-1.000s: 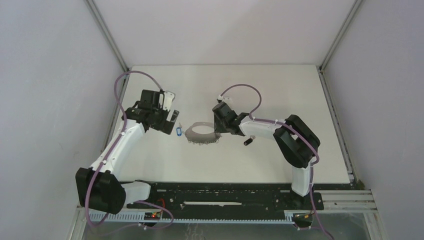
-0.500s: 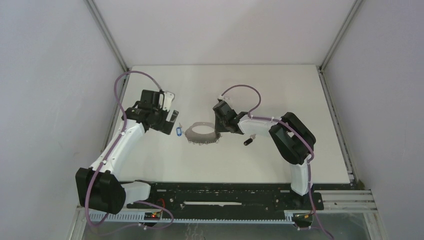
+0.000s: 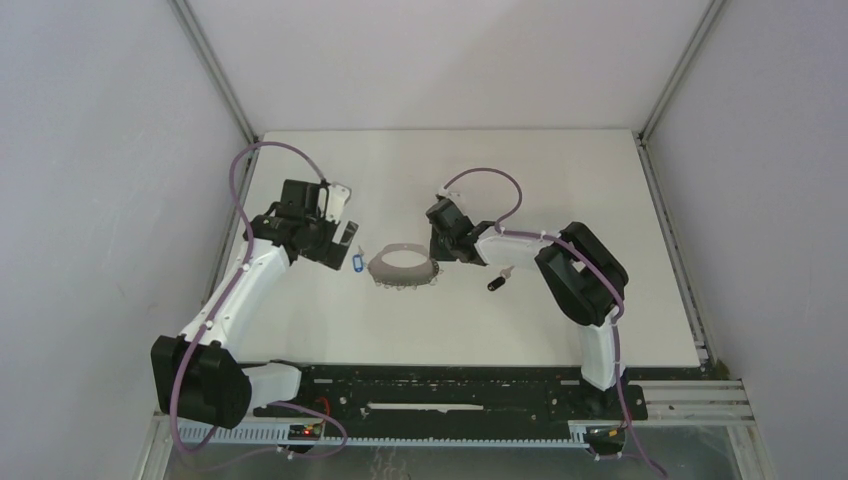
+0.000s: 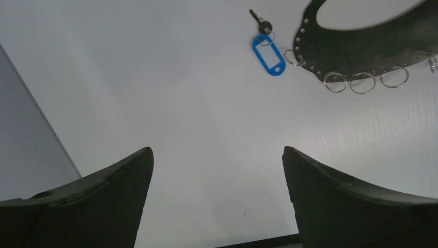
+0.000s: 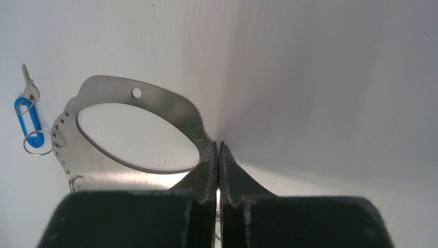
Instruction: Put the keys on the keyring
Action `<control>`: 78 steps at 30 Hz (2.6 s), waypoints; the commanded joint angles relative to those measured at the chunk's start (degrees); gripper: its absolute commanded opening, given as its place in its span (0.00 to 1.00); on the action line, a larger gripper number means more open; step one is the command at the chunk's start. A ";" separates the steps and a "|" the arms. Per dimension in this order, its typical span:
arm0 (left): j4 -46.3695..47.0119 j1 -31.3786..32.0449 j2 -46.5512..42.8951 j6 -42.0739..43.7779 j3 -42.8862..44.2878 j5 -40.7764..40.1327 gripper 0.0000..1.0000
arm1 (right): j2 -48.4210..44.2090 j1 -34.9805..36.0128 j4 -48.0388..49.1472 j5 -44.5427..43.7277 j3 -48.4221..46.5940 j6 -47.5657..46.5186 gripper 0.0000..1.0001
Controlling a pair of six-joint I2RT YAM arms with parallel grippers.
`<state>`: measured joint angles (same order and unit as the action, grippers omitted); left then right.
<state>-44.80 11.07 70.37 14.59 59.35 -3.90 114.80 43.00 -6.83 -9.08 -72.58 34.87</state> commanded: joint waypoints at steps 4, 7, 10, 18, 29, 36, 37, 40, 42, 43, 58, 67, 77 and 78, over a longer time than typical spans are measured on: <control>1.29 -0.35 -5.23 5.15 3.49 13.59 1.00 | -10.23 -0.65 5.08 5.82 -0.17 -8.26 0.00; 1.30 -0.26 -7.50 7.70 6.64 20.82 1.00 | -15.90 -1.18 7.17 13.83 0.15 -11.71 0.00; 0.37 -0.06 -9.44 11.05 9.69 27.32 1.00 | -20.72 -1.42 9.71 23.15 0.14 -13.23 0.00; -10.03 6.21 -13.14 21.68 16.16 35.63 1.00 | -30.22 0.25 9.30 38.22 0.15 -16.92 0.00; -6.64 14.07 -20.22 17.33 11.69 36.10 1.00 | -37.66 7.15 7.09 42.73 0.15 -19.08 0.00; -7.57 14.33 -22.95 8.18 11.80 46.56 1.00 | -41.22 13.22 4.04 39.33 0.15 -20.06 0.00; -7.45 14.33 -23.10 6.25 11.74 48.41 1.00 | -41.41 13.94 3.87 38.27 0.15 -20.77 0.00; -6.06 14.33 -23.91 0.31 10.09 53.07 1.00 | -42.13 16.50 3.53 34.48 0.32 -21.58 0.00; -5.51 14.33 -24.79 -1.49 8.92 54.92 1.00 | -42.52 17.45 3.49 33.00 0.41 -21.88 0.00; -5.49 14.33 -25.55 -1.99 8.34 55.51 0.98 | -42.60 17.80 3.55 32.52 0.39 -21.97 0.00; 0.84 14.33 -33.36 -13.02 2.79 56.28 0.86 | -42.84 26.21 8.23 24.21 1.12 -20.38 0.00; 0.43 14.33 -34.69 -13.84 0.26 56.37 0.86 | -43.86 30.05 8.98 15.13 1.11 -22.29 0.00; 1.77 14.33 -34.64 -15.86 -0.72 57.83 0.69 | -43.53 36.85 9.55 -1.09 1.11 -26.78 0.00; 1.50 14.33 -34.51 -15.64 -0.71 57.53 0.63 | -43.60 37.46 9.37 -3.67 1.11 -27.30 0.00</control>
<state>-44.53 25.17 35.62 0.56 59.68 52.56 73.34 77.87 -1.96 -1.80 -71.13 11.18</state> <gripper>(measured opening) 0.705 0.006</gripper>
